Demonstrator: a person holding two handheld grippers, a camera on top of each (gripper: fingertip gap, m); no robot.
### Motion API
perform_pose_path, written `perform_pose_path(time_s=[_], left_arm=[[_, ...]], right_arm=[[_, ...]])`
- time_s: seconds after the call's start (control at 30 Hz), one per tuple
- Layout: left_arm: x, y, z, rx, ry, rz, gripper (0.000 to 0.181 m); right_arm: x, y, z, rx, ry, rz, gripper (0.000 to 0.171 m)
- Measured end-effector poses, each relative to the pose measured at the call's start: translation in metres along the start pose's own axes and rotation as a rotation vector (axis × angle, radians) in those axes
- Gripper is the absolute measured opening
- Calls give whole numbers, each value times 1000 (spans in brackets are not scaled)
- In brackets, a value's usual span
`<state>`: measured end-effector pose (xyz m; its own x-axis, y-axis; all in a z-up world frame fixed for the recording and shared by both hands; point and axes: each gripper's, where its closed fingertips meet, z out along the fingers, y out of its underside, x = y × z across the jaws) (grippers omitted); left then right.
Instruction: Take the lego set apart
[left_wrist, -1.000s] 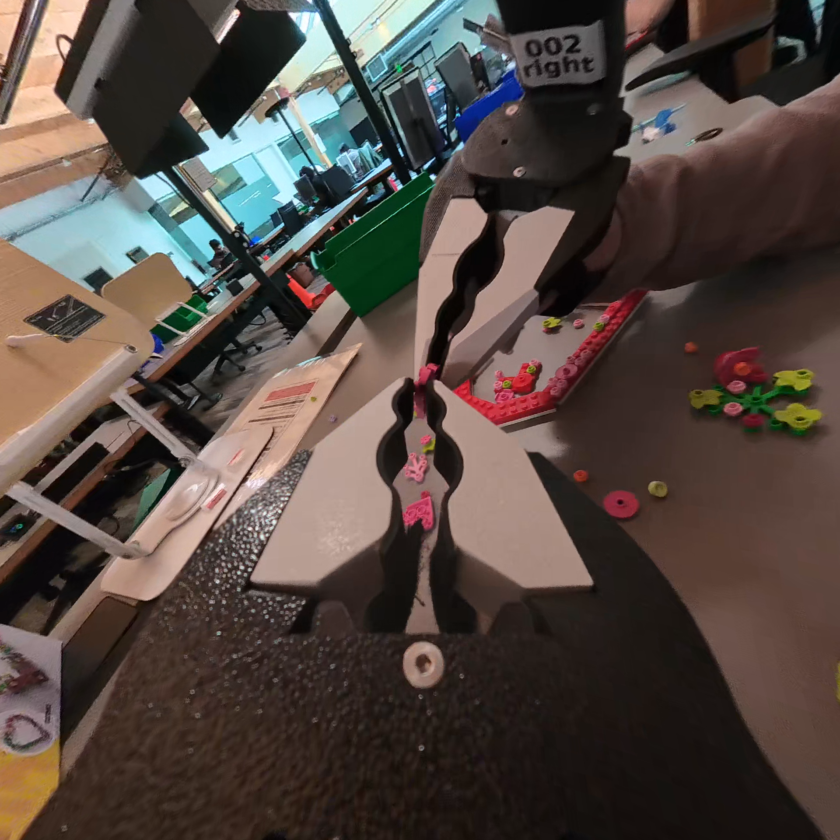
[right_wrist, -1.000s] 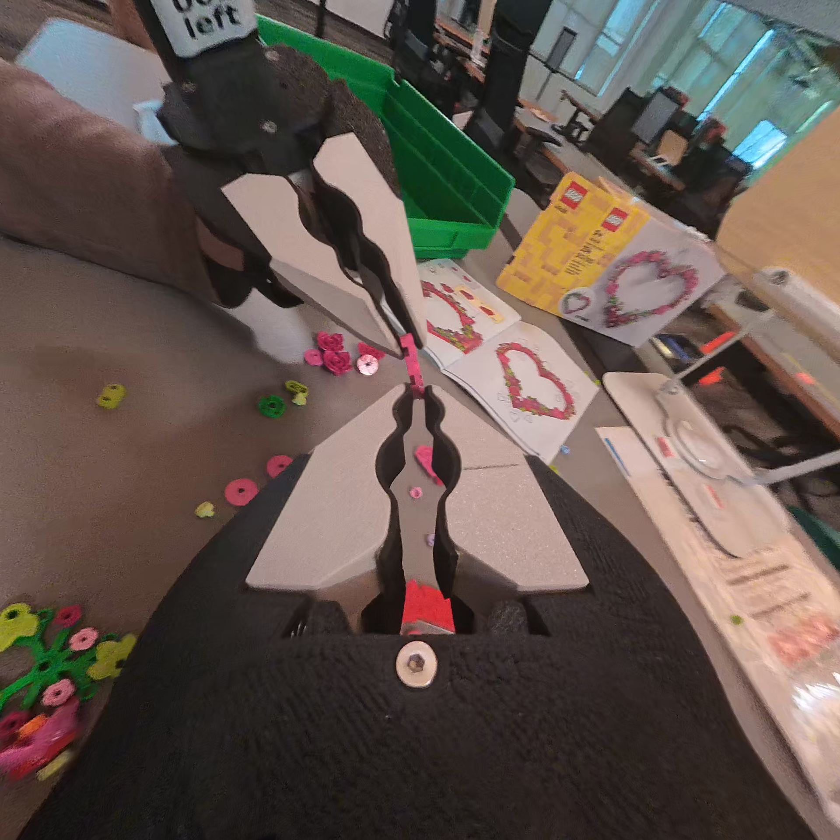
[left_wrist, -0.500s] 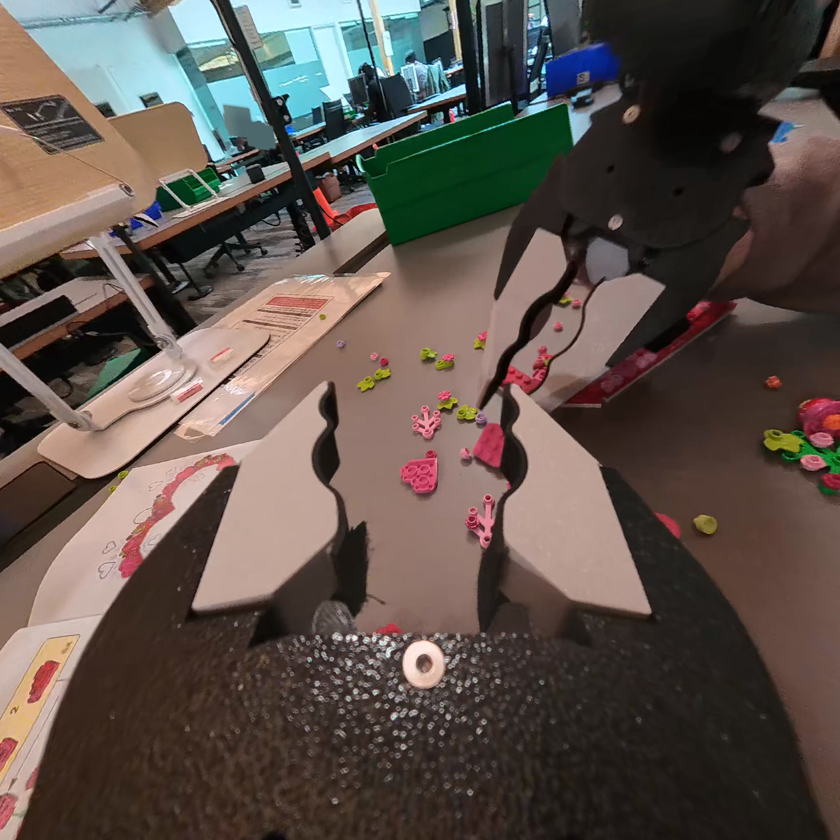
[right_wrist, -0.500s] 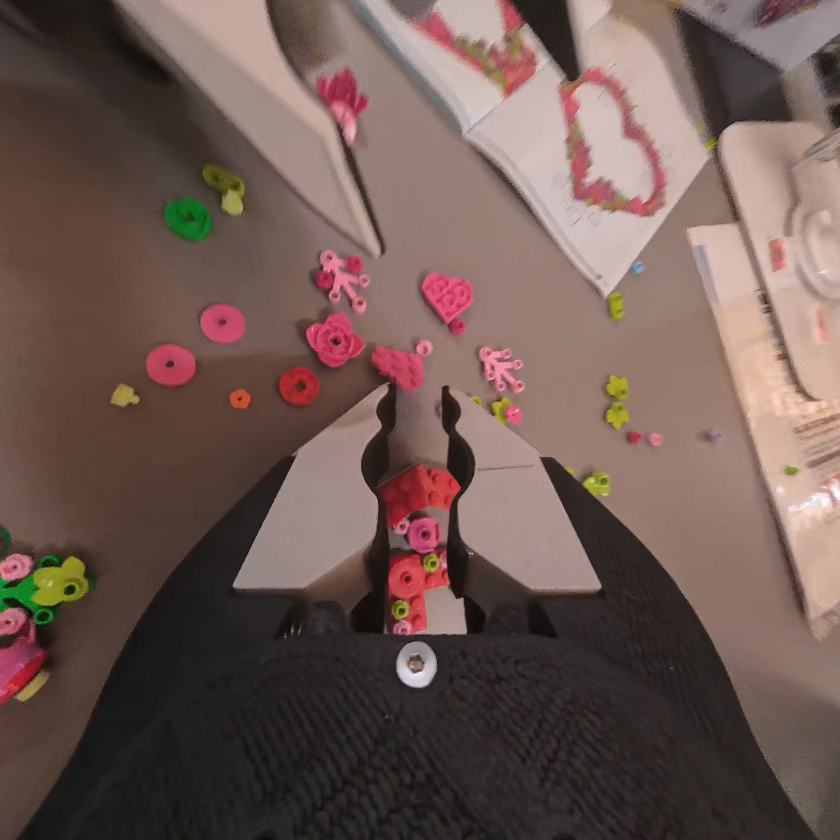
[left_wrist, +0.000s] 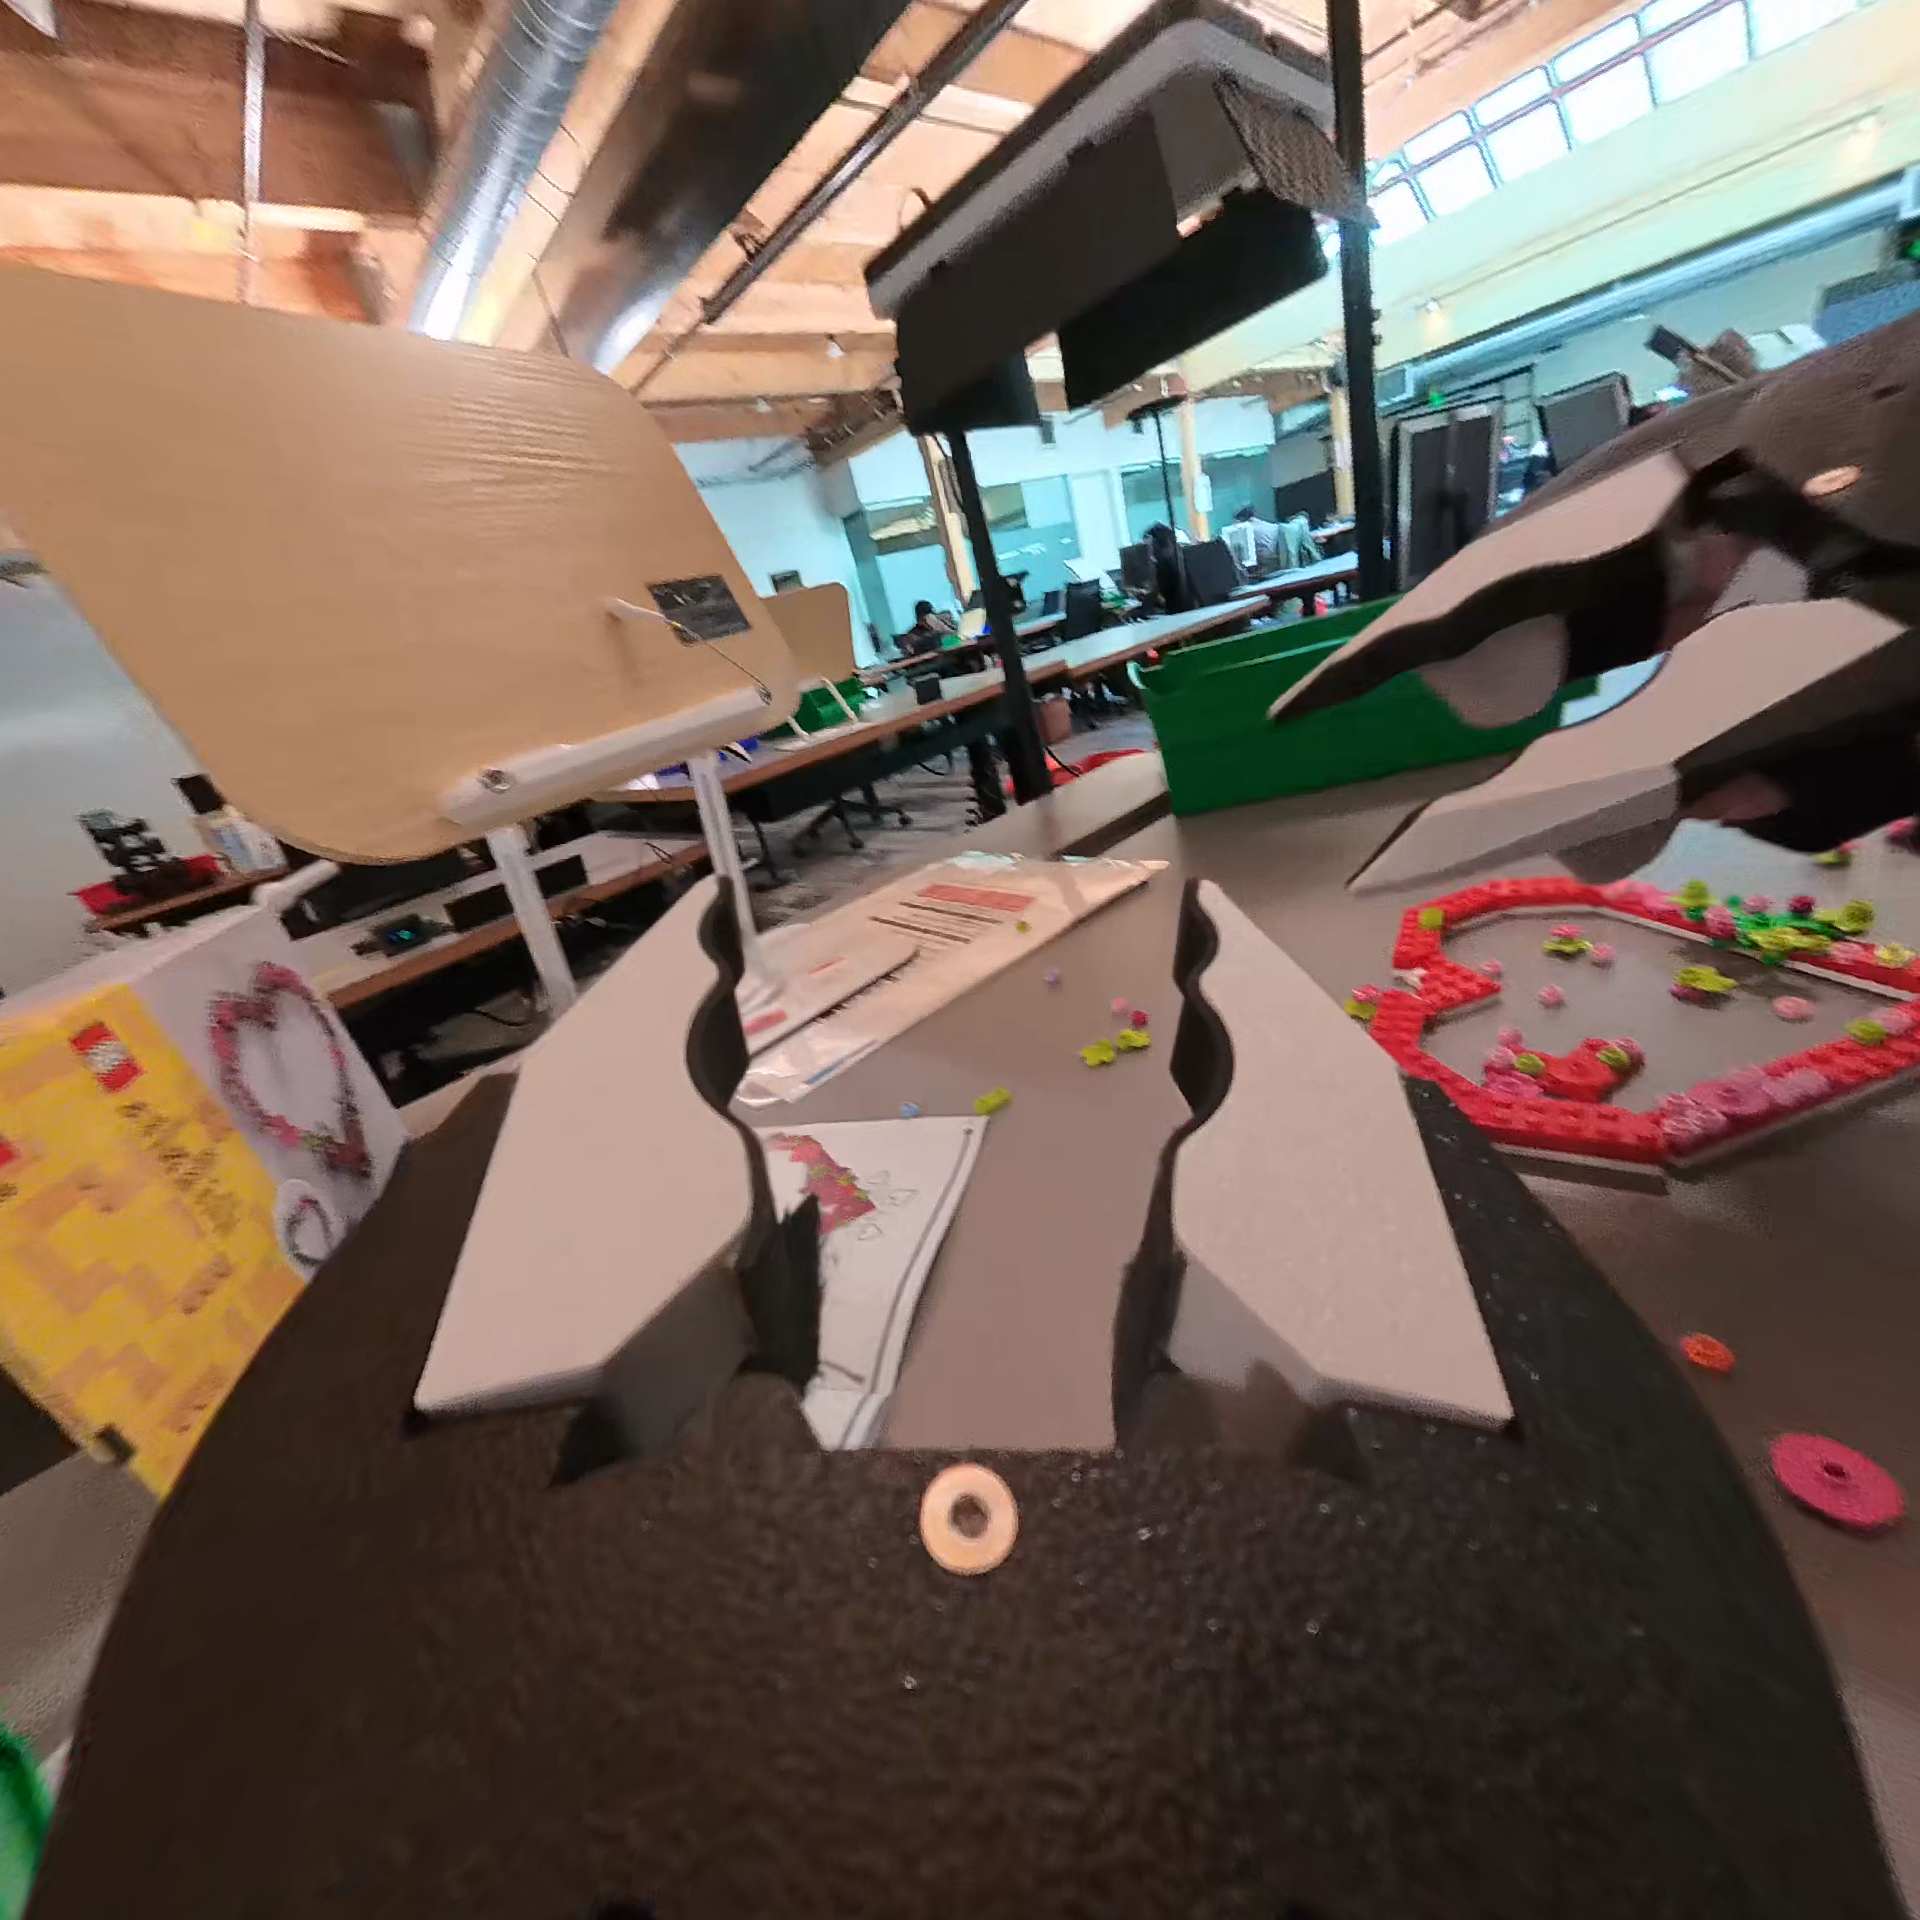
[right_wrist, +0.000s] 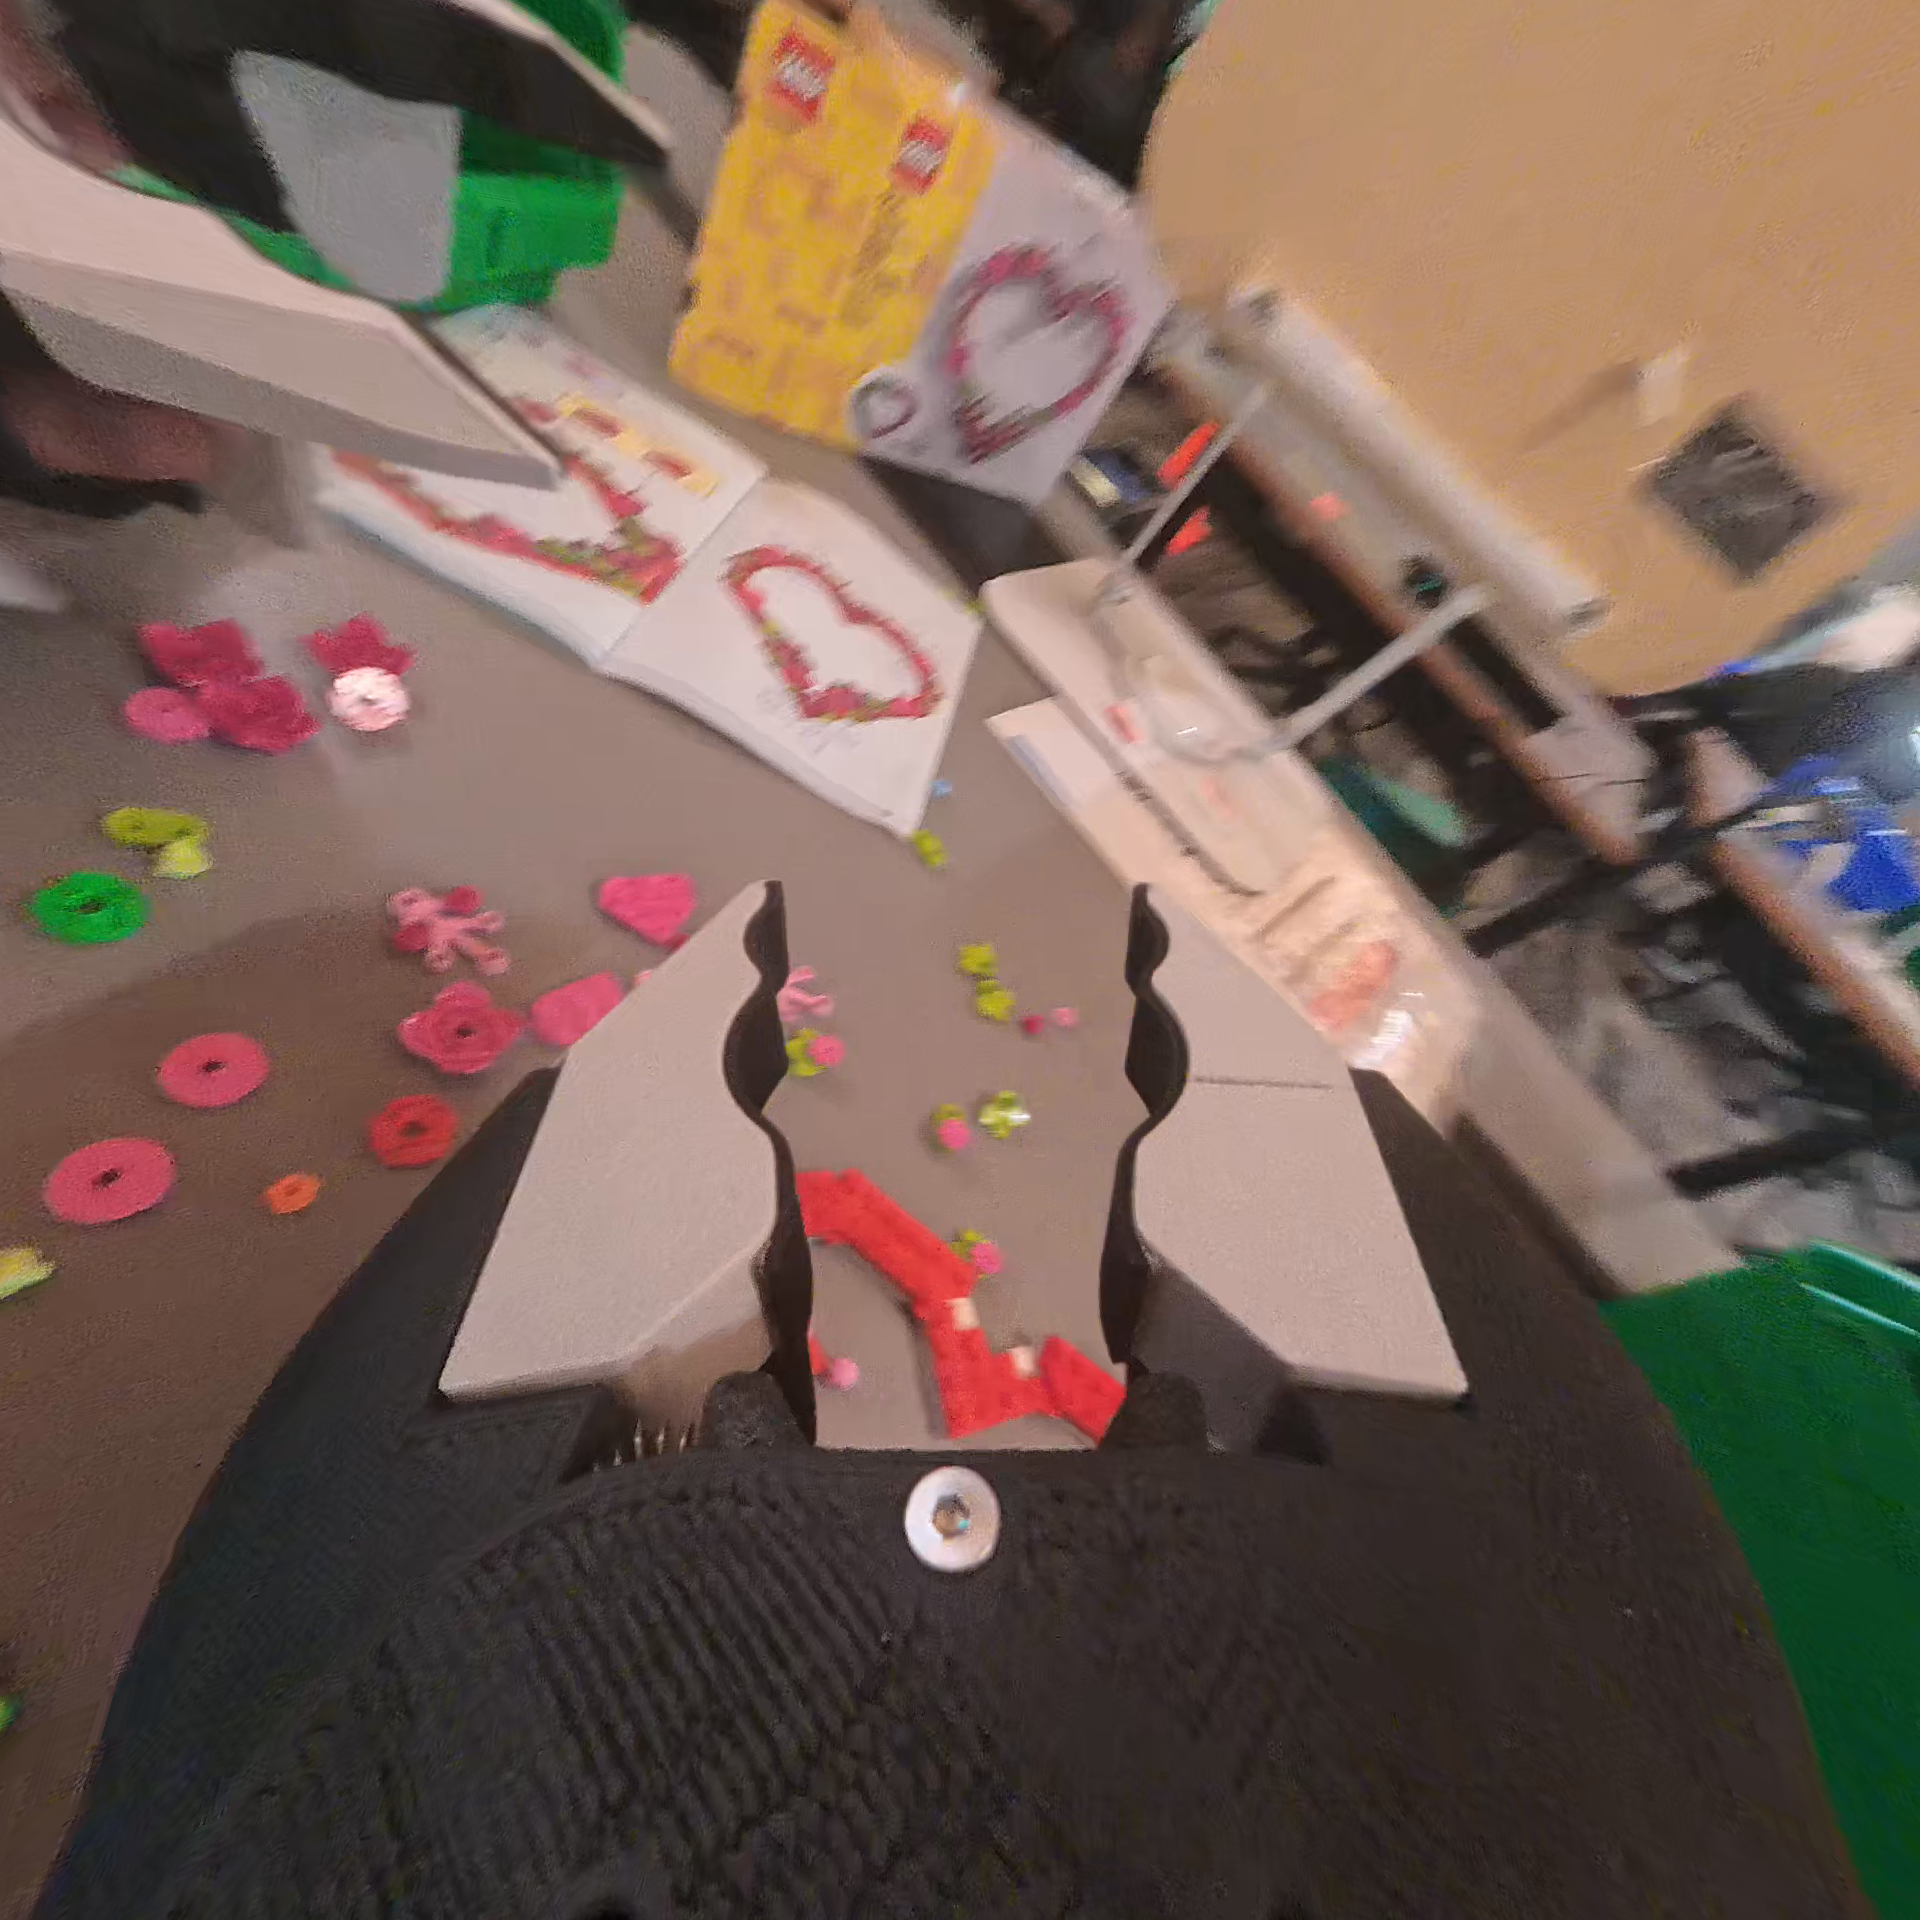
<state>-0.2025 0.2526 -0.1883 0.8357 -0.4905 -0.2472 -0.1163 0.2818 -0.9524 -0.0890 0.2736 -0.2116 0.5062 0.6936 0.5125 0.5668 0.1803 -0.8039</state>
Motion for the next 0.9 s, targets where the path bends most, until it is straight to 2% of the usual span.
perform_pose_path(time_s=[0.03,0.2,0.37,0.5,0.7,0.9], left_arm=[[-4,-3,-1,7,-25,7,84],[-5,-14,1,-10,-120,8,112],[24,-17,4,-38,-154,11,137],[47,-29,6,-19,-175,84,141],[55,-42,7,28,-252,120,145],[54,-35,4,22,-308,156,152]], right_arm=[[10,-4,-8,26,59,-5,68],[28,-19,-55,204,188,112,70],[23,-13,-90,308,265,131,70],[20,0,-97,307,278,135,69],[13,-8,-99,344,268,110,69],[1,-14,-95,345,240,60,69]])
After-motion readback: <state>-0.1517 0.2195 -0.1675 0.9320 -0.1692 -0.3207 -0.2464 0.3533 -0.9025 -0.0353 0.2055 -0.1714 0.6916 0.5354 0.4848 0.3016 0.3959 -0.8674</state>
